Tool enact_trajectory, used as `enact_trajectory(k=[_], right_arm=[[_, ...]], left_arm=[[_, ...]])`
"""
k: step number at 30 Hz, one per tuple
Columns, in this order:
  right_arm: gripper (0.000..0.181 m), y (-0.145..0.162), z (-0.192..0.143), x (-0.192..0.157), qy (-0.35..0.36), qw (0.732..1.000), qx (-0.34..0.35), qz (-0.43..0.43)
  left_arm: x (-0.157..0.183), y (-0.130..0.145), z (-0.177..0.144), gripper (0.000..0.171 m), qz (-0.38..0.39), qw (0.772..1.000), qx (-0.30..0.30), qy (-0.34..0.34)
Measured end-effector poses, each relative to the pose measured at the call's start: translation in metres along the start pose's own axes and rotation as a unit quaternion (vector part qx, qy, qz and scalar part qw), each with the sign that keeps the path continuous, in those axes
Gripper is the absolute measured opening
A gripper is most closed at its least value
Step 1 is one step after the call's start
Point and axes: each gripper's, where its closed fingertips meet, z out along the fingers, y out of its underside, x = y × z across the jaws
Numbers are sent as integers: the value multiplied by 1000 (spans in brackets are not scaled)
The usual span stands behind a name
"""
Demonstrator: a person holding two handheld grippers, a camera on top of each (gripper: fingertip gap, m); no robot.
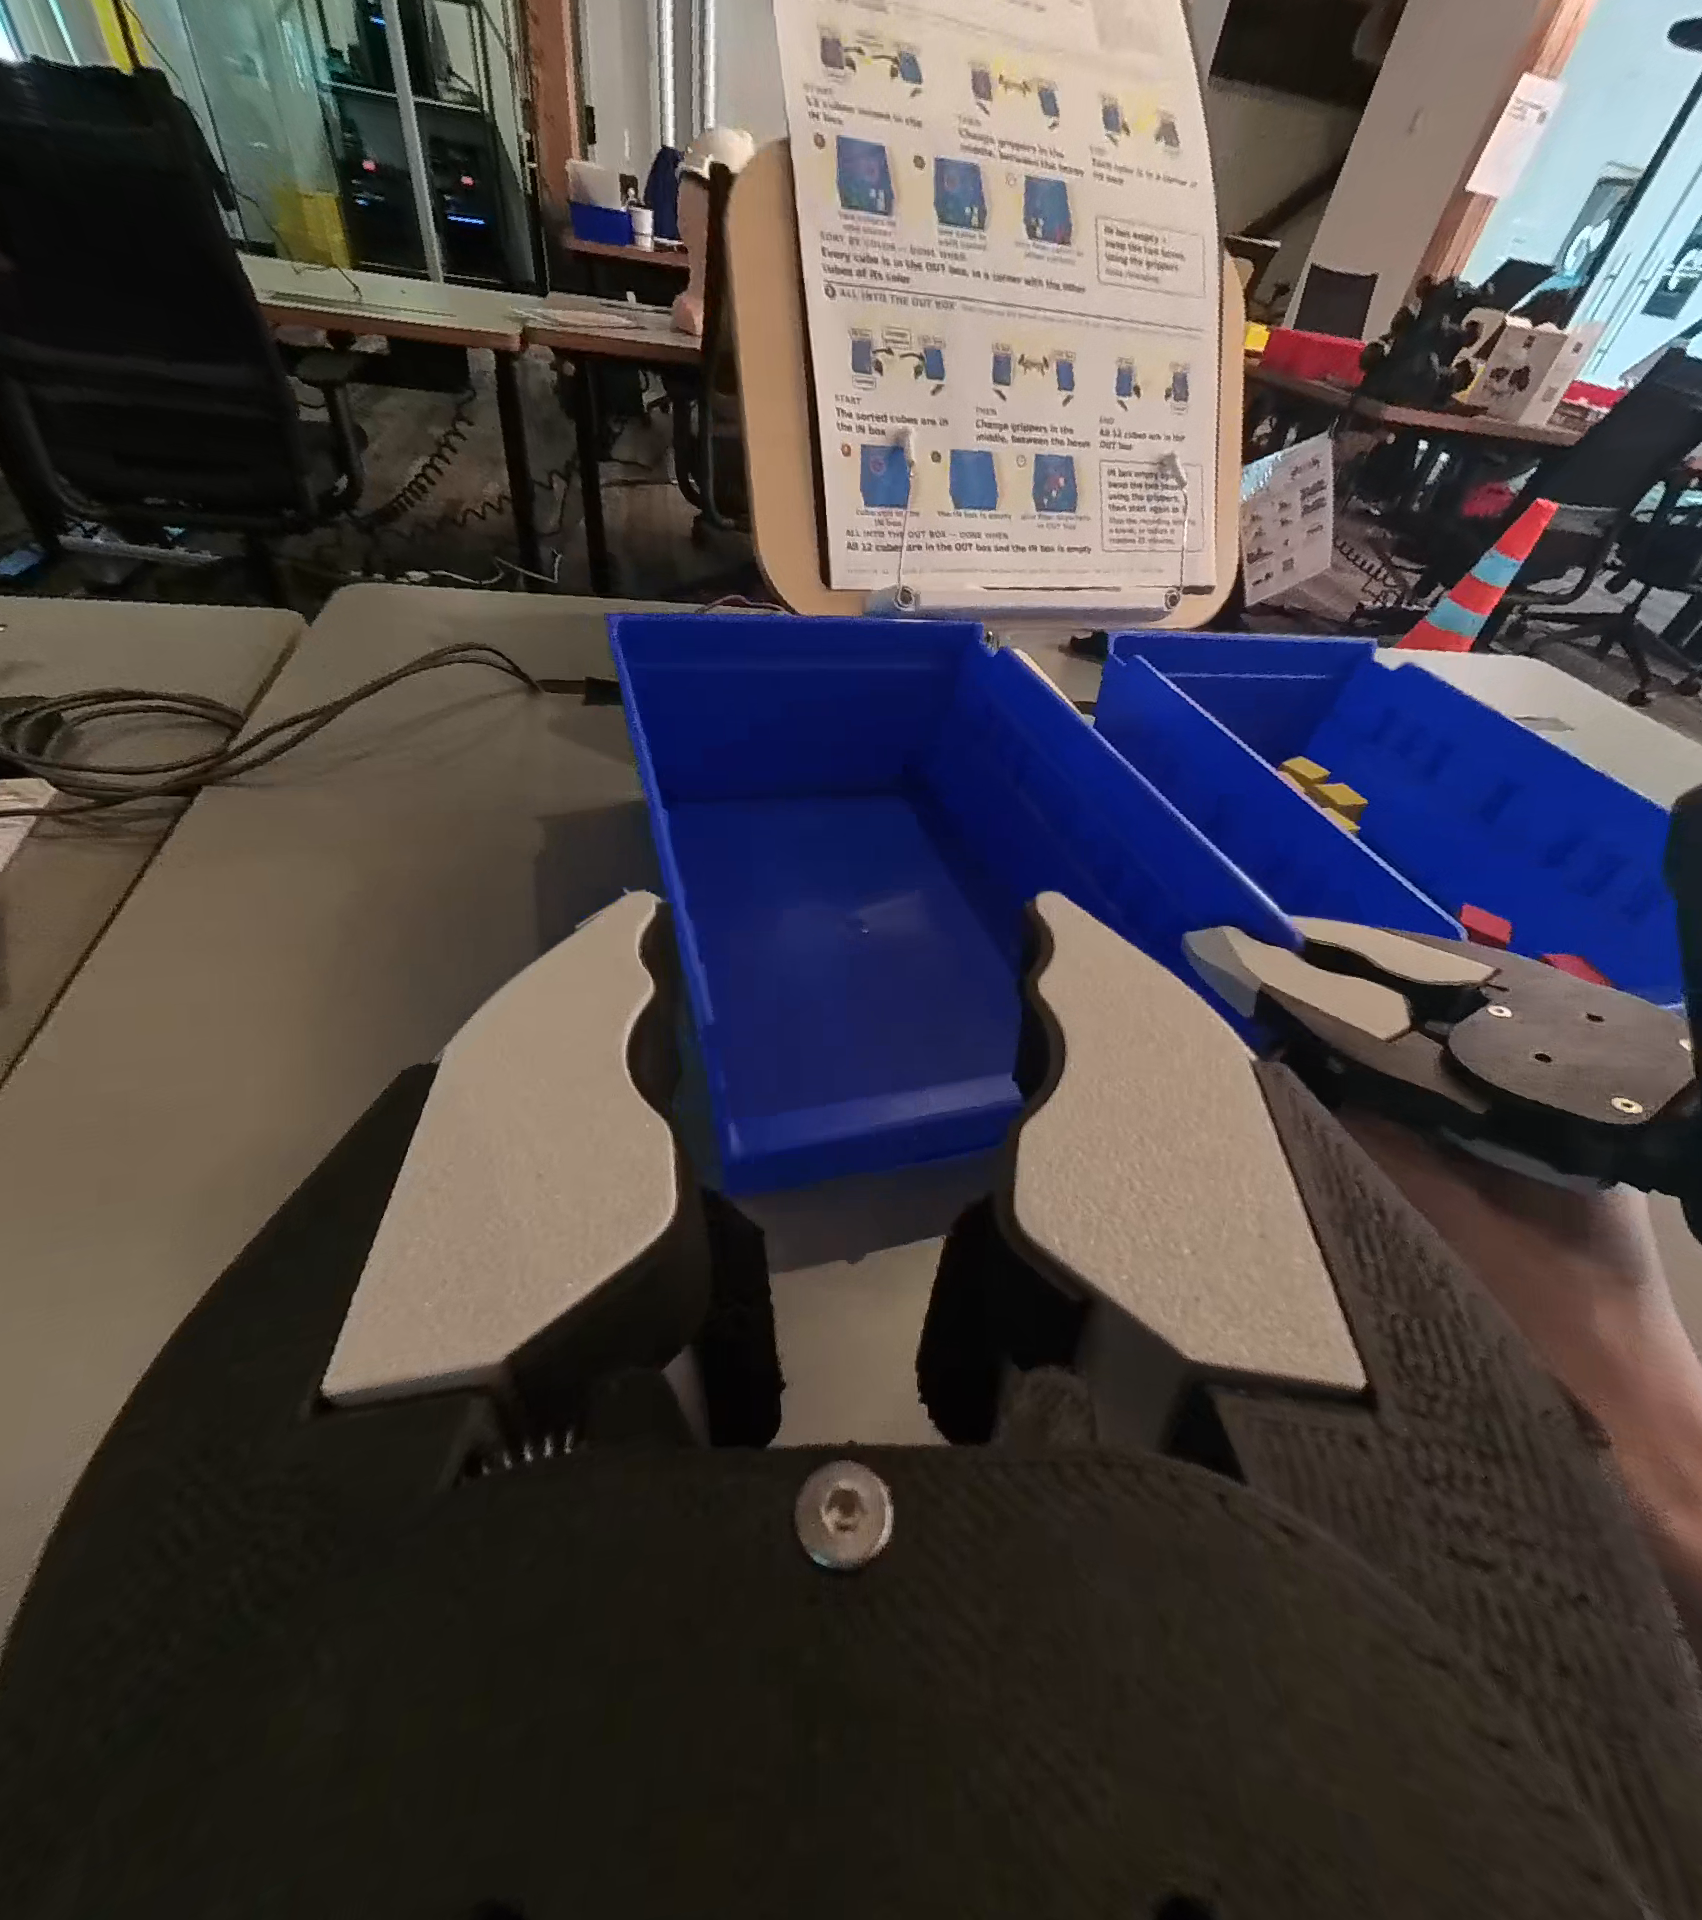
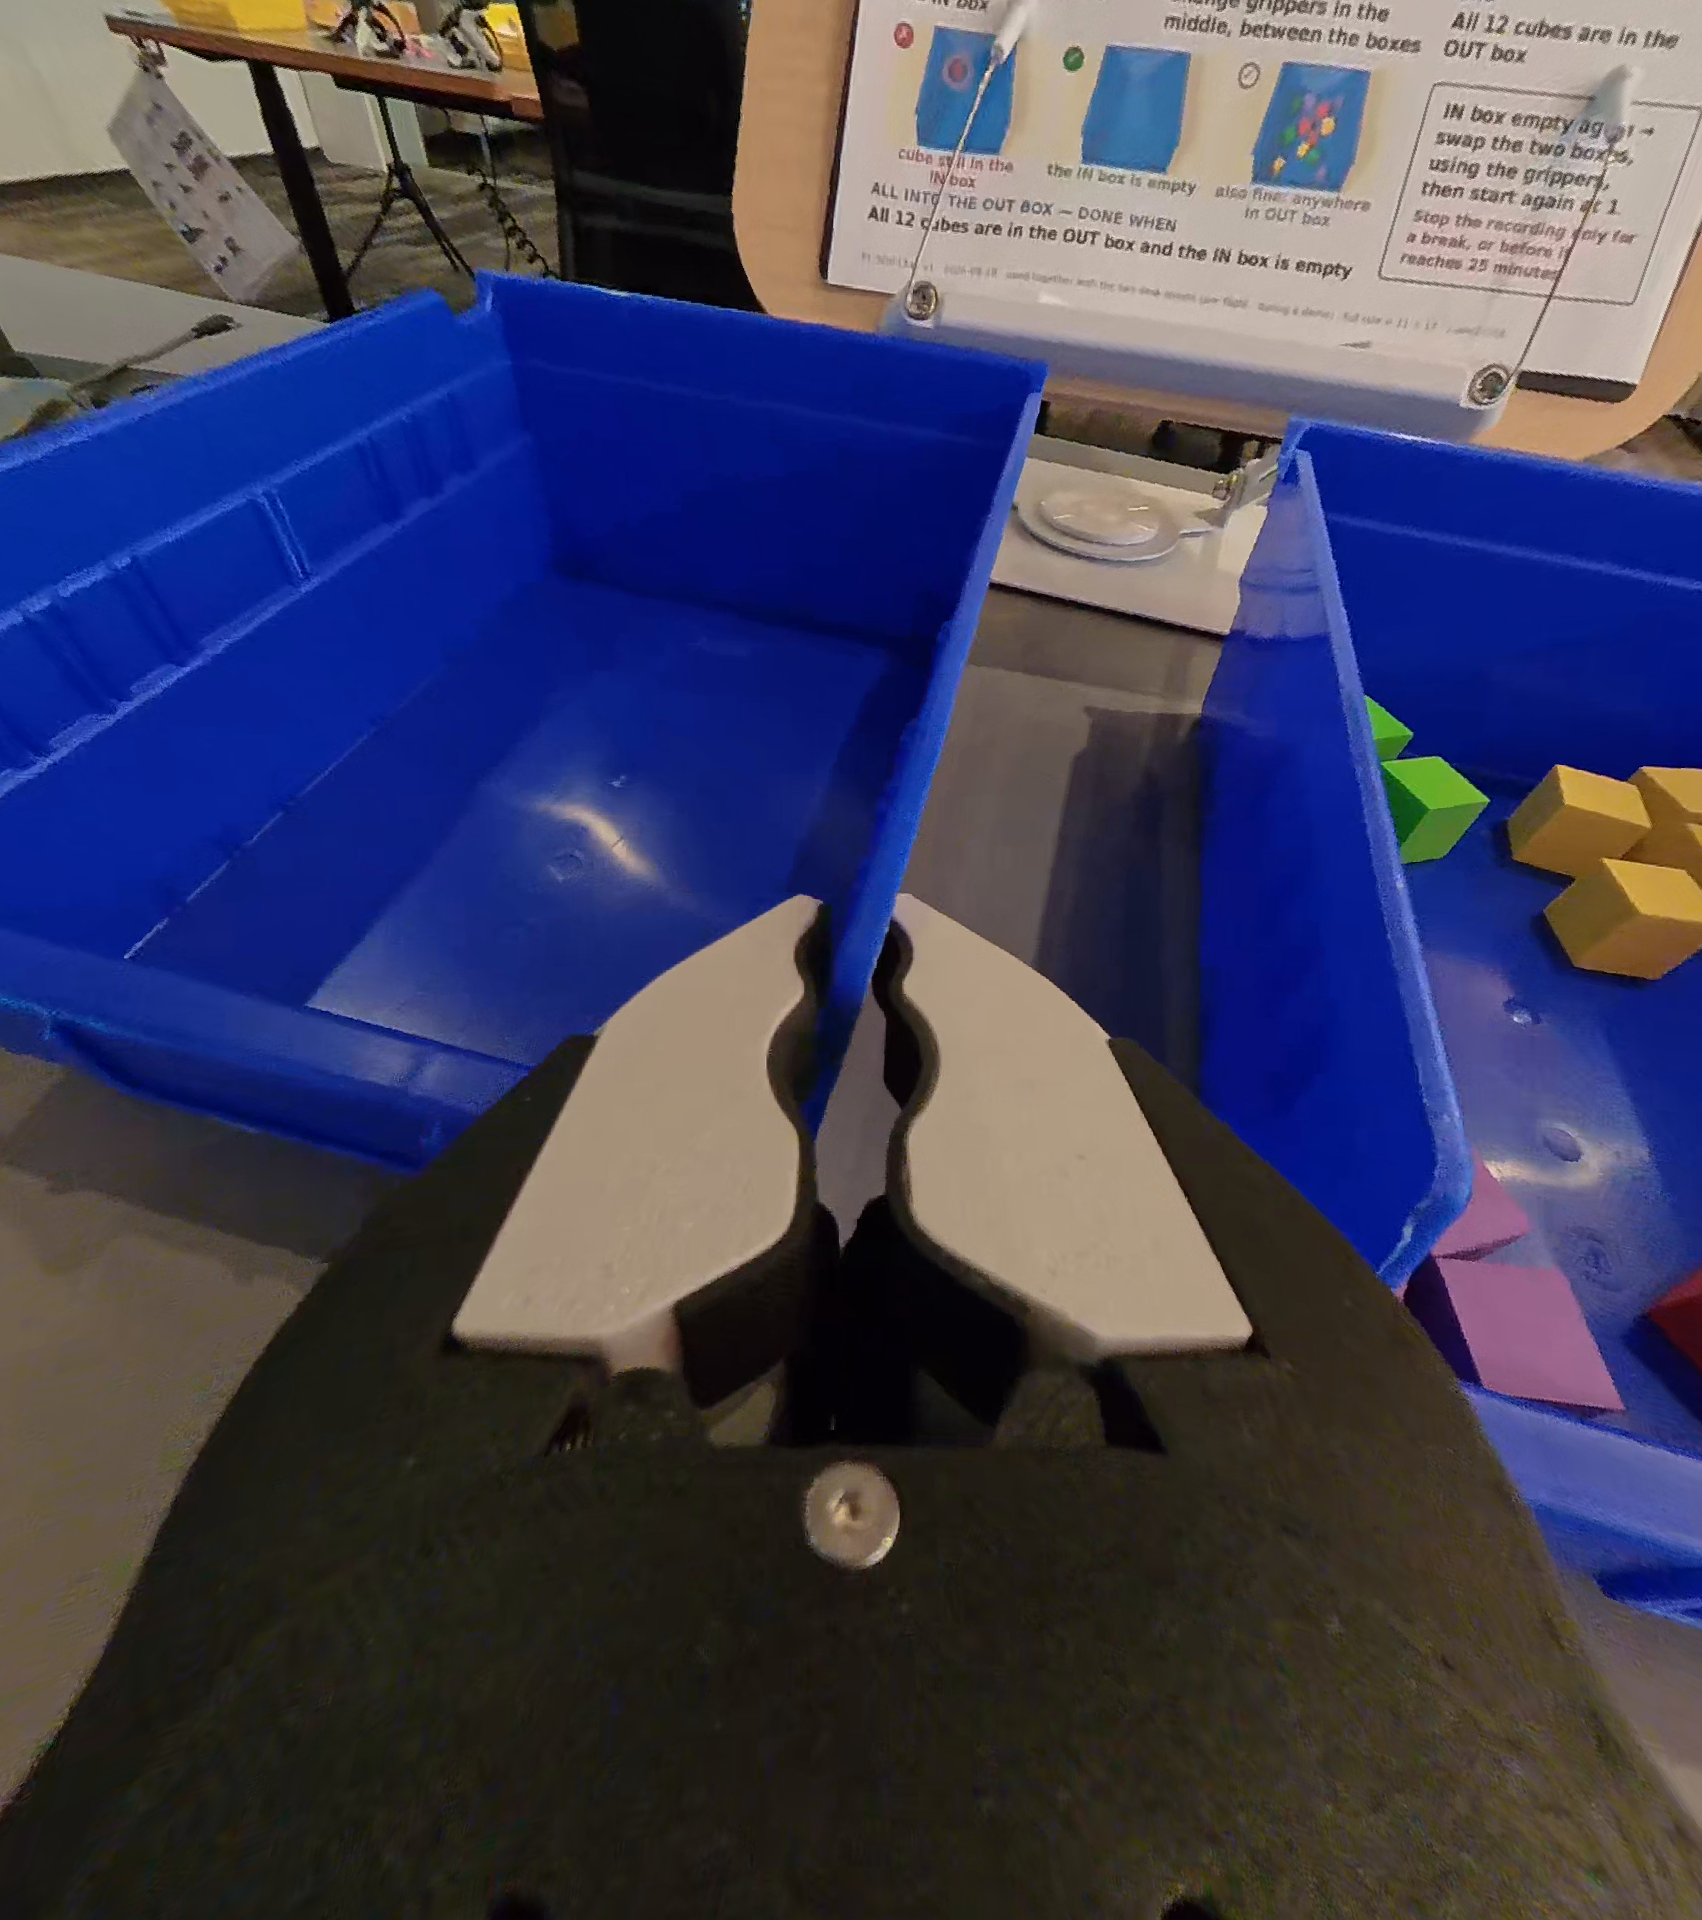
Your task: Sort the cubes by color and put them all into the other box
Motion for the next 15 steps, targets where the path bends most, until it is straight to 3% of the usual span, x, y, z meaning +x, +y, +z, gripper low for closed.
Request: enact_trajectory(k=[7,15], right_arm=[[5,7,-24,-3,-8,1000,0,-7],[4,27,-88,3,-46,999,-11,-5]], left_arm=[[-22,-17,-15,64,-9,1000,10,-15],[-24,-31,-26,63,2,1000,13,-18]])
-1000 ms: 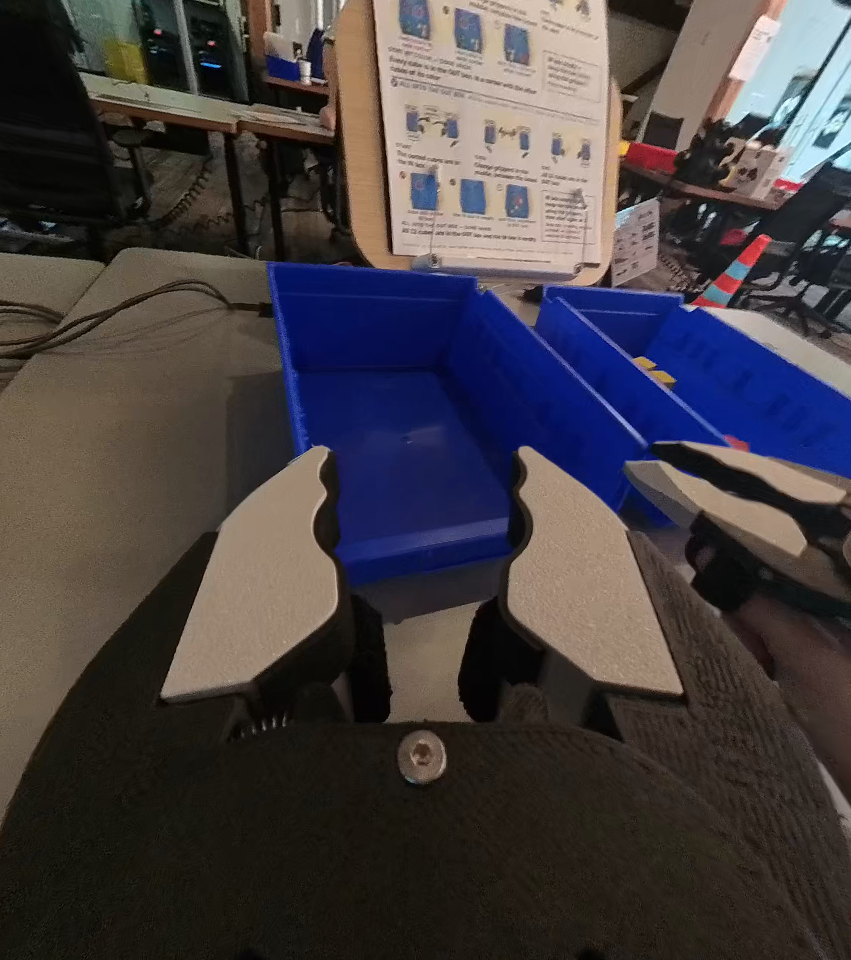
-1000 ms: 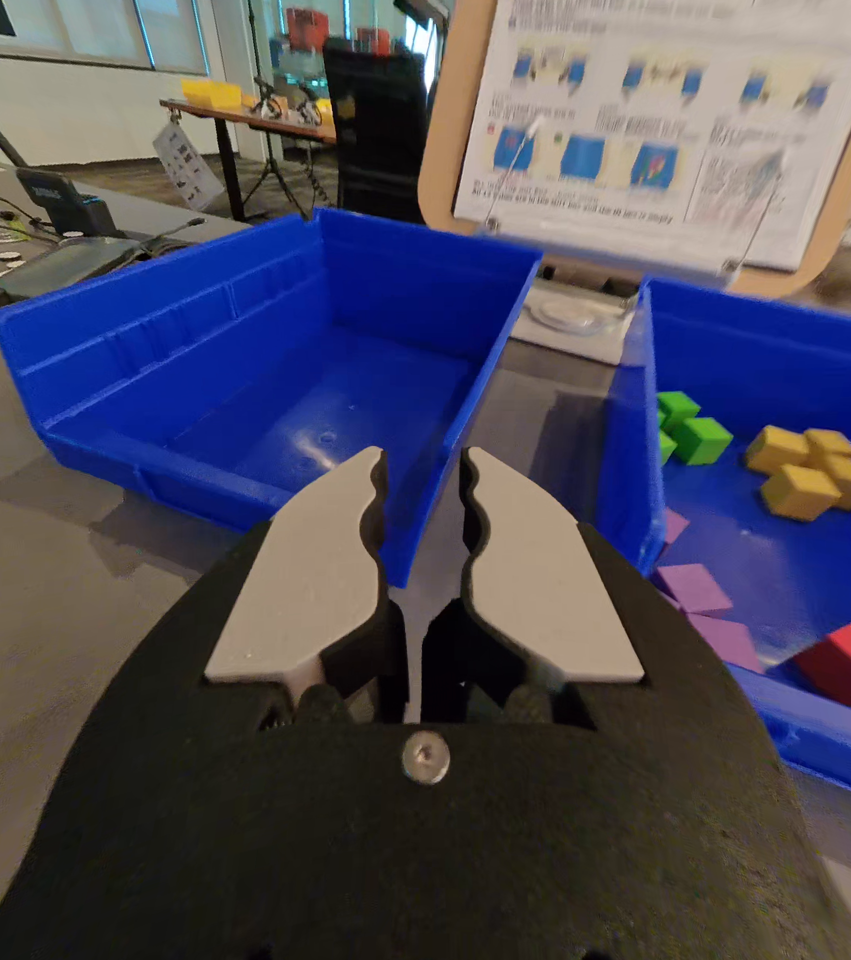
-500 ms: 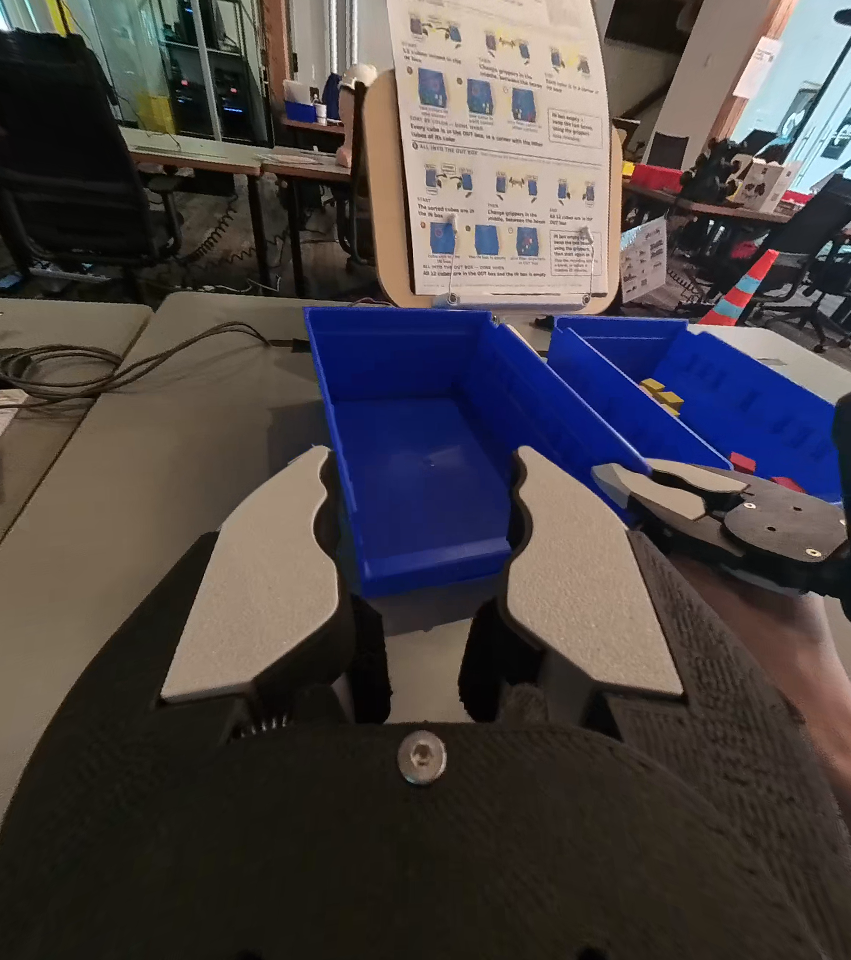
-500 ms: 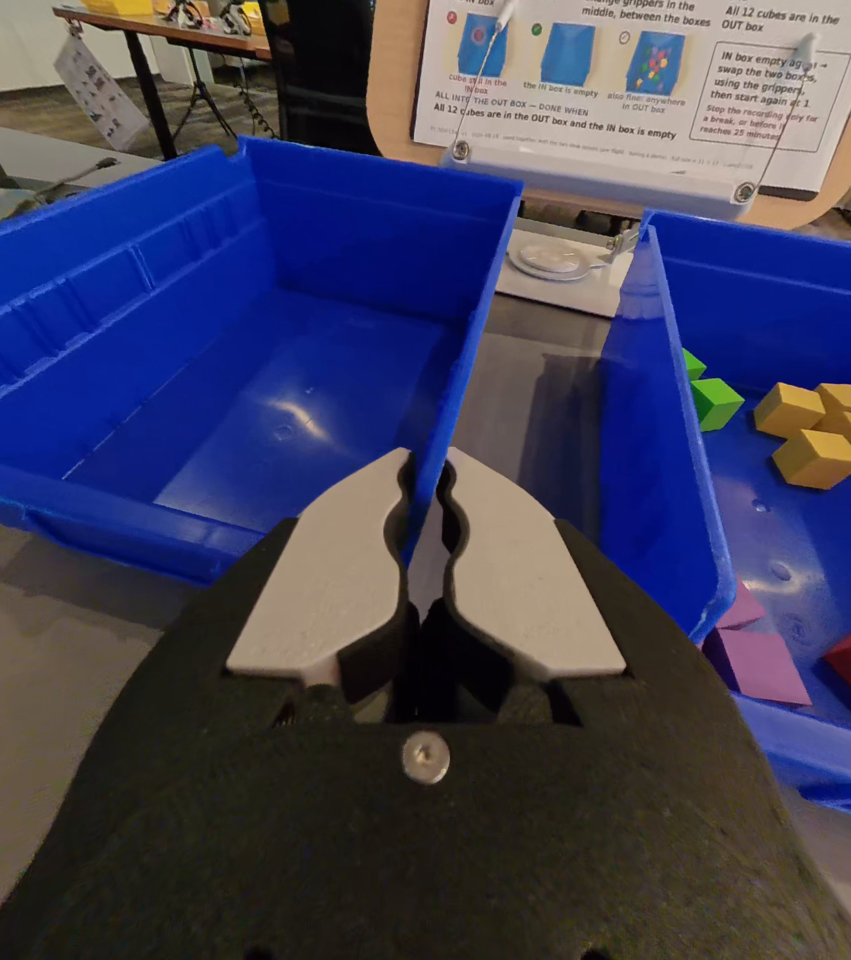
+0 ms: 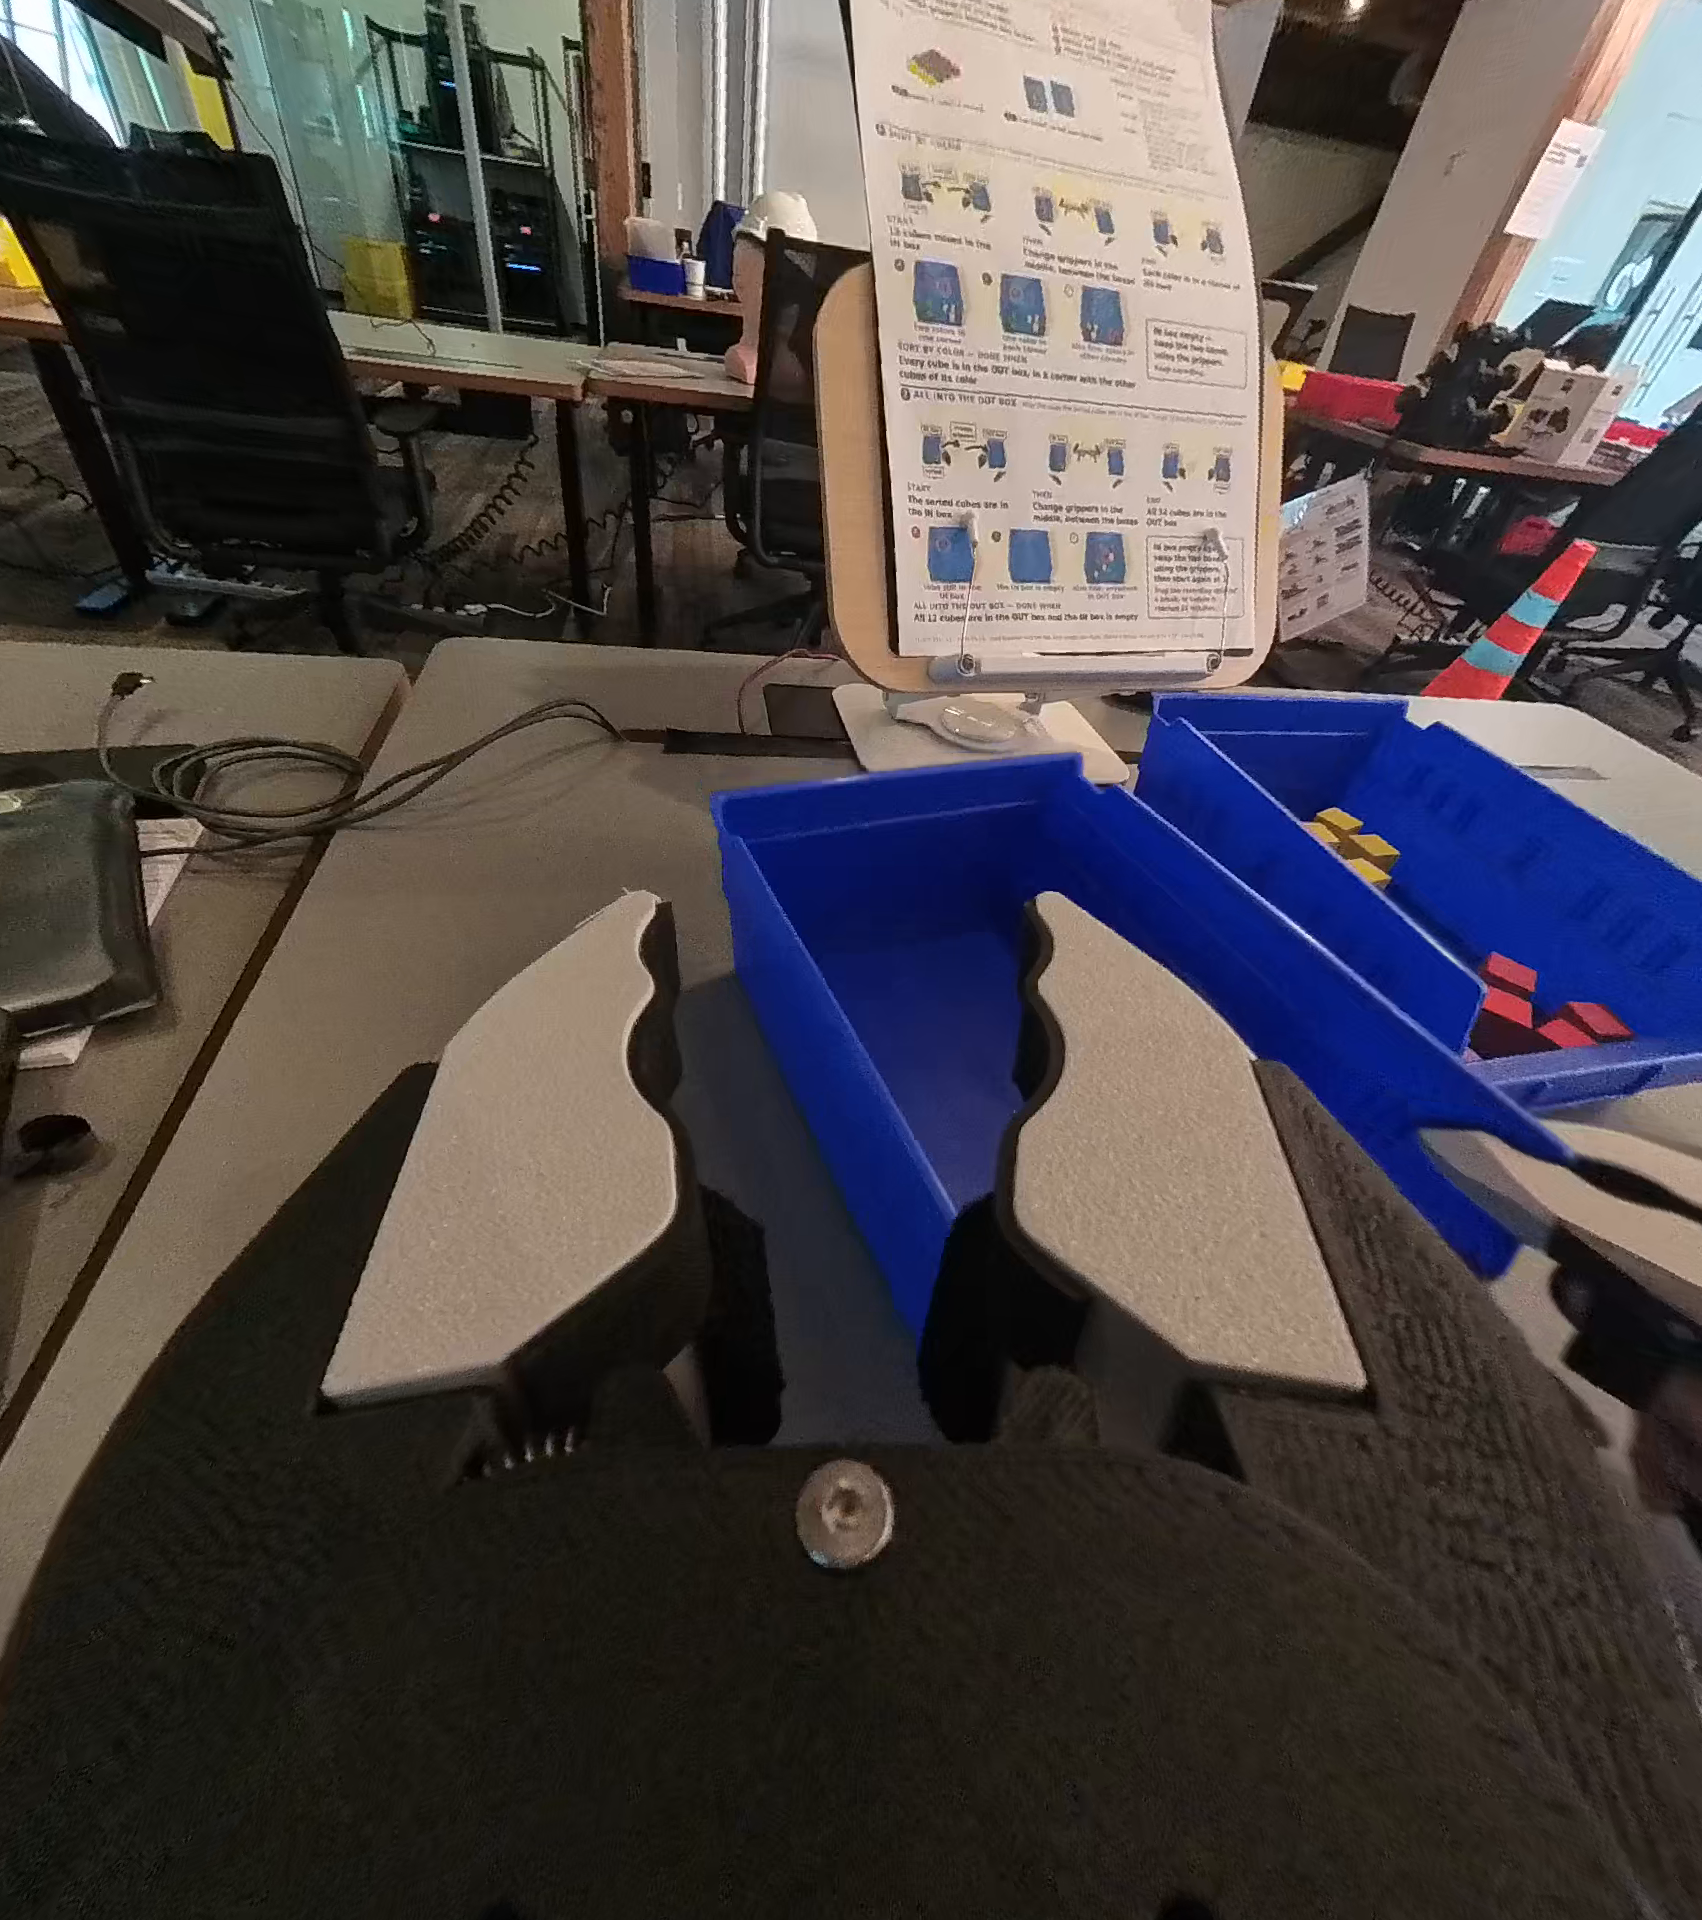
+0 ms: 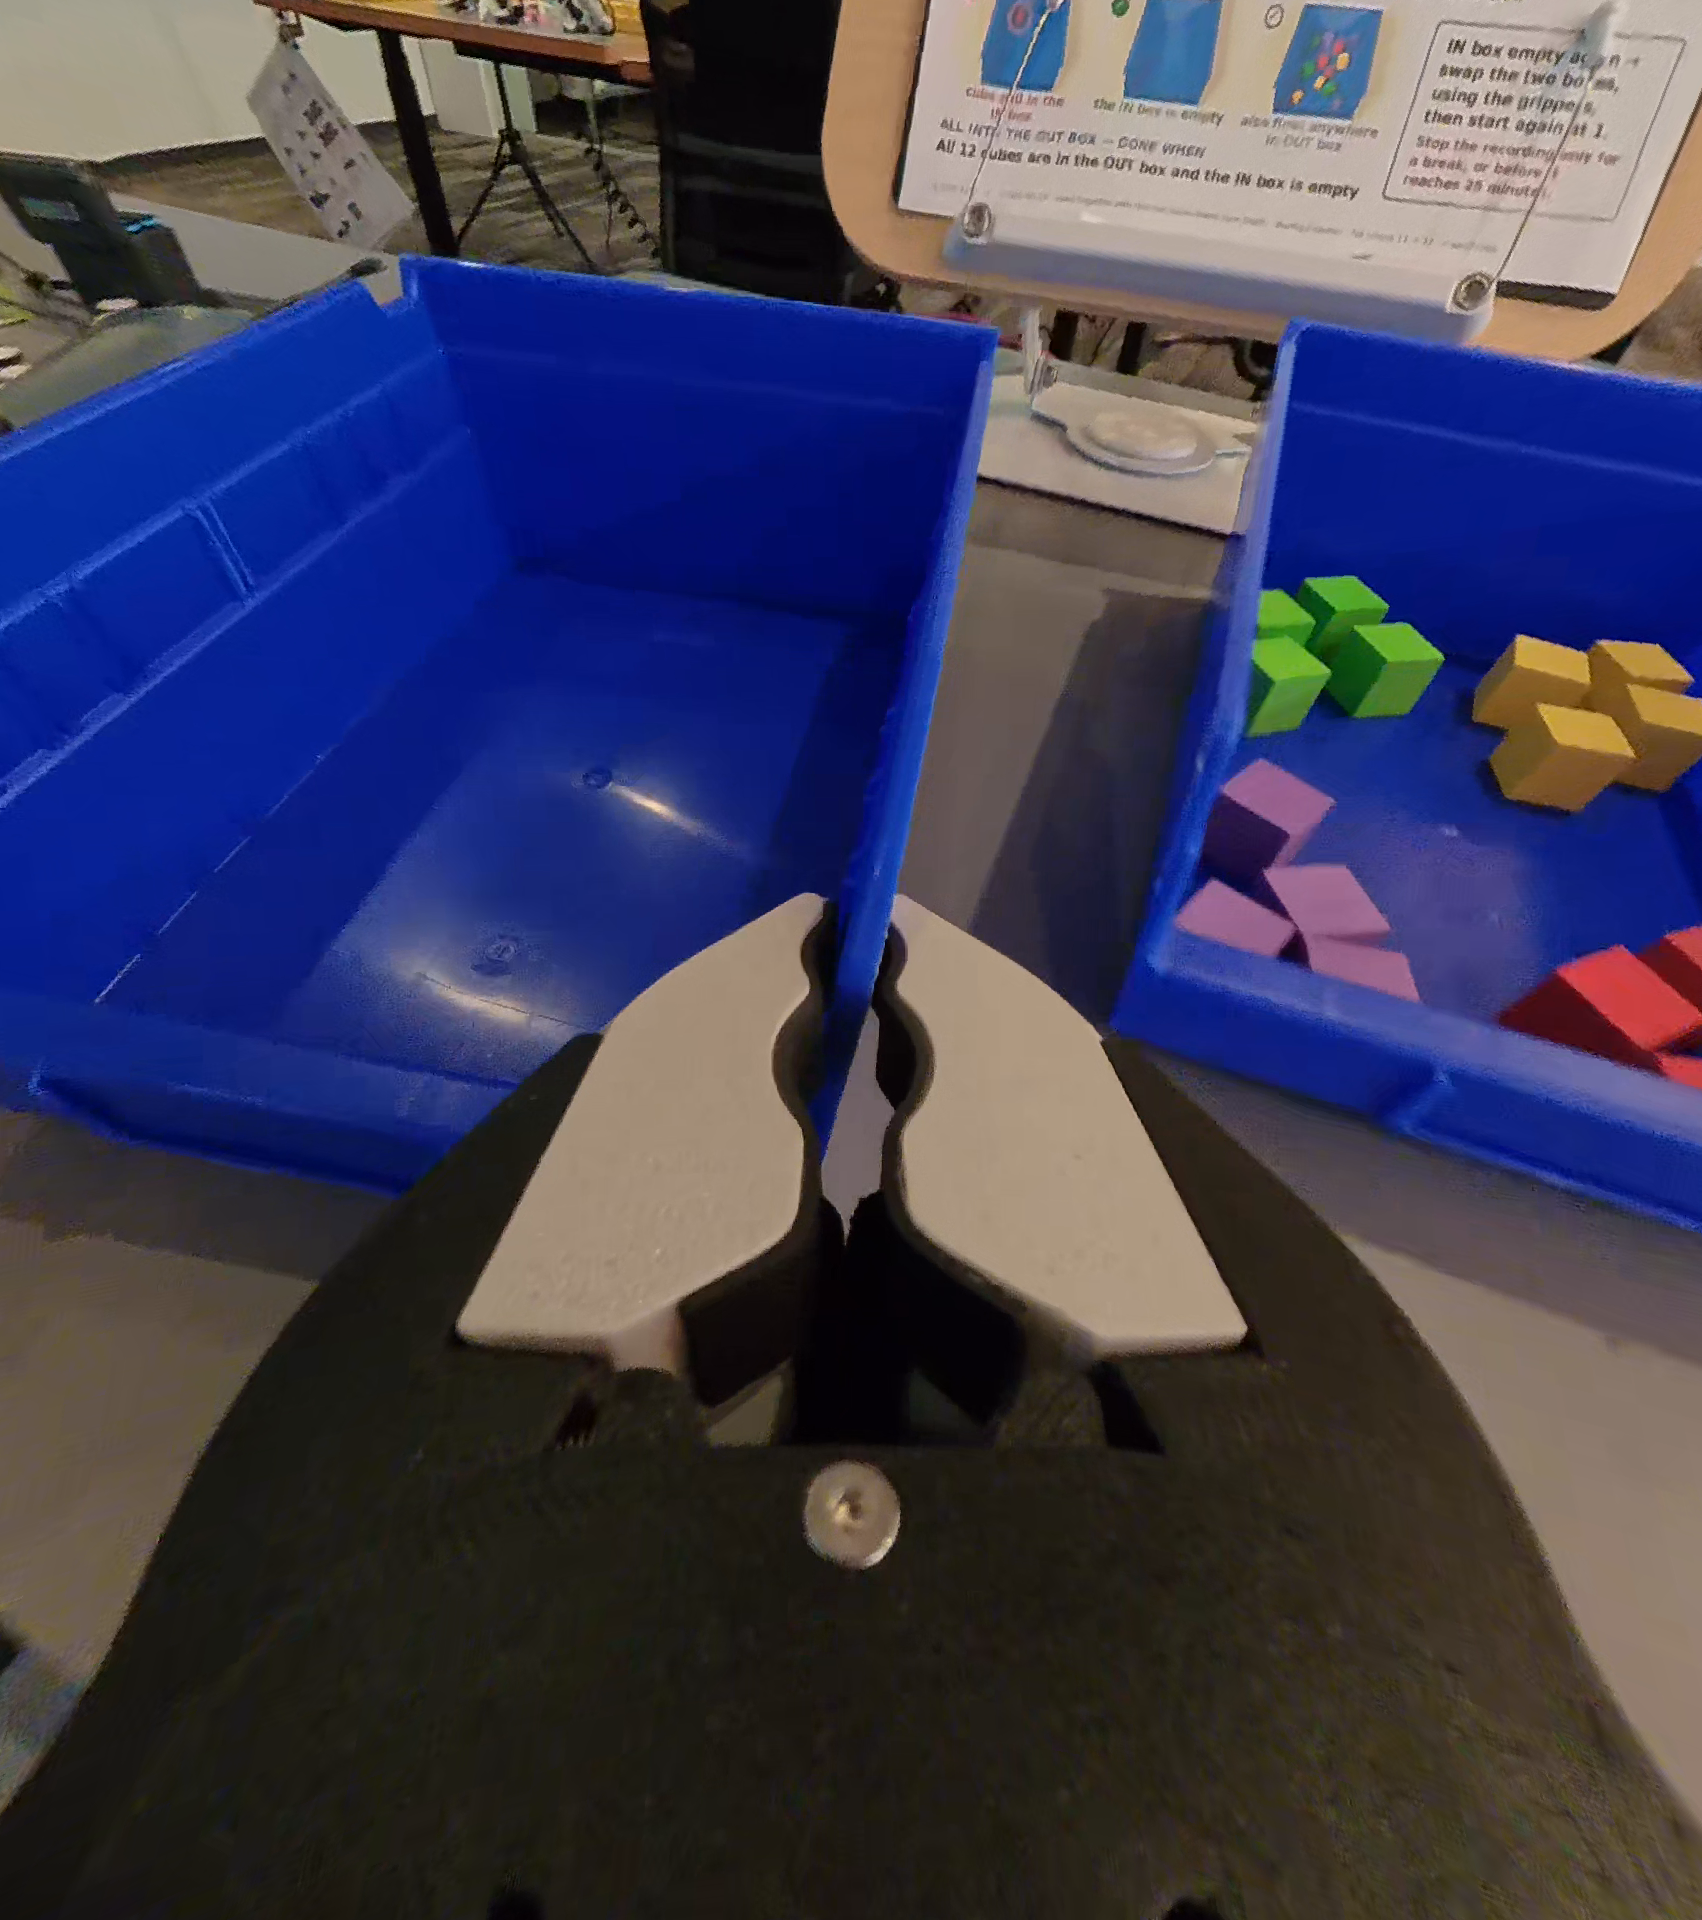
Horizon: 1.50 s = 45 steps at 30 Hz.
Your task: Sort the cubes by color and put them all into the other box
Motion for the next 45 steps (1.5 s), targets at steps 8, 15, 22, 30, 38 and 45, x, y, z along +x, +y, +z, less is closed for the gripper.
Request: enact_trajectory(k=[8,15,22,30,38,45], right_arm=[[4,31,-88,7,-39,999,-20,9],[4,53,-153,24,-73,996,-47,28],[4,69,-195,49,-92,992,-73,38],[3,83,-248,94,-34,996,-58,65],[4,102,-305,147,56,993,-44,93],[4,113,-338,189,118,987,-43,100]], left_arm=[[14,-1,2,63,18,1000,-12,7],[34,8,22,66,29,999,-35,27],[54,24,32,68,41,997,-59,35],[102,50,61,67,39,994,-83,67],[202,100,102,69,18,985,-110,130],[255,139,151,70,20,989,-114,95]])
